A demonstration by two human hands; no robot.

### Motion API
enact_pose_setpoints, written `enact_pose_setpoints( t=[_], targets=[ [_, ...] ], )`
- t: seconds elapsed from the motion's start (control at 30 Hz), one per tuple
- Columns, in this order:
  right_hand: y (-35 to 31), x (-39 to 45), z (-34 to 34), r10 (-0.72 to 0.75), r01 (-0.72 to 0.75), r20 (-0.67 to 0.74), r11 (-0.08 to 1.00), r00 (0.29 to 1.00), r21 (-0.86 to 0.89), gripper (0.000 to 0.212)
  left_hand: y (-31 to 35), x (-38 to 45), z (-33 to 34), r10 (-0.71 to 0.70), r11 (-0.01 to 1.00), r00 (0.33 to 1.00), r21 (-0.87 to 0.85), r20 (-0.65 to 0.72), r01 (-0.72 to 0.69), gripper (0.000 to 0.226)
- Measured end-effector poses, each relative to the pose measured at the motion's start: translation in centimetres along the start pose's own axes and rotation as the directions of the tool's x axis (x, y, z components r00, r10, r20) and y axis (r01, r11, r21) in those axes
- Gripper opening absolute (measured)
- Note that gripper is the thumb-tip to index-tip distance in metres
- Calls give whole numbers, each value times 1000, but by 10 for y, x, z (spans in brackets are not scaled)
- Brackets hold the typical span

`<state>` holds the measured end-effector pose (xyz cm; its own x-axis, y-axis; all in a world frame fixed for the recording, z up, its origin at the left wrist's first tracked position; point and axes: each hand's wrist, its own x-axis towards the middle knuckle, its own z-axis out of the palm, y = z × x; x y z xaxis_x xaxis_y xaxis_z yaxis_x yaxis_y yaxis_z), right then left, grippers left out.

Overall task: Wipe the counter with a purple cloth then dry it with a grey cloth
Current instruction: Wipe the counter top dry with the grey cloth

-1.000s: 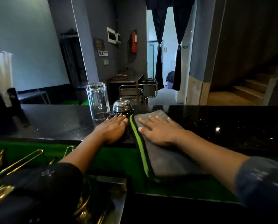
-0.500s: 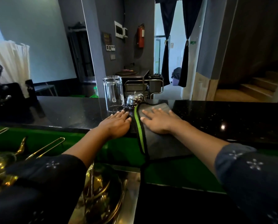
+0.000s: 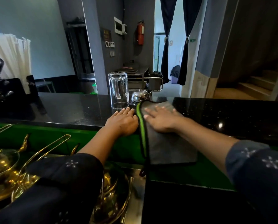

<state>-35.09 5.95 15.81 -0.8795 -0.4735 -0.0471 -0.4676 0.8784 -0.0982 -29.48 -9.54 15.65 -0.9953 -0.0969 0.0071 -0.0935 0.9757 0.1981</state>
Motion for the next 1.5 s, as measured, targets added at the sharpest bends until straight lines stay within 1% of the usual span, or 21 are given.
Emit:
enact_pose_setpoints(
  t=[0.07, 0.13, 0.2, 0.3, 0.37, 0.47, 0.57, 0.7, 0.77, 0.8, 0.87, 0.97, 1.03, 1.13, 1.17, 1.2, 1.27, 1.33, 1.37, 1.43, 1.5],
  targets=[
    [-10, -18, 4, -69, 69, -16, 997, 997, 17, 56, -3, 0, 0, 7, 1000, 1000, 1, 18, -7, 57],
    [-1, -31, 5, -78, 78, -2, 996, 997, 36, 54, -5, -1, 3, 21, 1000, 999, 9, 25, -21, 57],
    [11, -30, 5, -24, 24, -4, 999, 1000, 44, 55, -5, -2, 6, 32, 999, 999, 14, 8, -32, 56],
    [20, -1, 4, 130, -127, -39, 990, 991, 61, 59, -2, -2, 7, 41, 999, 999, 8, -15, -41, 56],
    [24, 24, -3, 213, -210, -32, 975, 977, 68, 61, -2, 0, 6, 31, 999, 999, 10, -23, -31, 55],
    [32, 46, -15, 261, -260, 2, 961, 965, 94, 62, -1, 0, 3, 23, 1000, 1000, 17, -20, -22, 55],
    [28, 31, -16, 207, -206, -11, 976, 978, 78, 64, 0, -1, -4, 33, 999, 999, 11, -38, -32, 55],
    [53, -28, -2, 71, -71, -1, 997, 997, 21, 62, 2, -7, -5, 17, 999, 1000, 40, 24, -18, 55],
    [75, -38, -3, 94, -94, -12, 995, 995, 20, 60, 6, -5, -8, -14, 994, 1000, 113, 28, 10, 56],
    [81, -33, -6, 120, -119, -20, 993, 993, 19, 60, 12, -1, -12, -16, 990, 1000, 137, 13, 14, 55],
    [79, -6, -10, 171, -171, -4, 985, 985, 28, 61, 30, 13, -15, 15, 998, 1000, 56, -8, -14, 51],
    [65, 31, -16, 156, -154, -28, 986, 987, 60, 63, 58, 33, -4, 45, 995, 999, -91, -25, -47, 53],
    [62, 51, -22, 157, -153, -22, 978, 987, 140, 62, 65, 43, 9, 28, 994, 999, -105, -36, -31, 57],
    [78, 84, -17, 68, -69, 22, 997, 997, 20, 74, 62, 51, 16, 4, 992, 999, -122, -48, -10, 57],
    [95, 90, -16, 56, -56, 18, 998, 998, 21, 75, 61, 51, 17, 10, 996, 999, -89, -34, -13, 57],
    [118, 96, -16, 88, -88, -10, 996, 996, 30, 70, 61, 50, 19, 21, 998, 1000, -51, -17, -22, 57],
    [182, 88, -18, 246, -242, -59, 968, 967, 67, 60, 62, 48, 21, 31, 999, 1000, -36, 2, -31, 57],
    [245, 72, -22, 425, -419, -68, 903, 903, 92, 61, 64, 49, 22, 21, 999, 1000, -44, -11, -21, 57],
    [267, 68, -23, 484, -479, -64, 875, 873, 74, 62, 65, 50, 22, 15, 999, 1000, -42, -26, -16, 57],
    [275, 67, -25, 531, -529, -50, 847, 846, 51, 61, 67, 53, 21, 0, 999, 999, -36, -41, -1, 58],
    [242, 75, -23, 482, -479, -84, 876, 872, 59, 60, 67, 55, 22, -14, 999, 999, -35, -35, 13, 58]
  ],
)
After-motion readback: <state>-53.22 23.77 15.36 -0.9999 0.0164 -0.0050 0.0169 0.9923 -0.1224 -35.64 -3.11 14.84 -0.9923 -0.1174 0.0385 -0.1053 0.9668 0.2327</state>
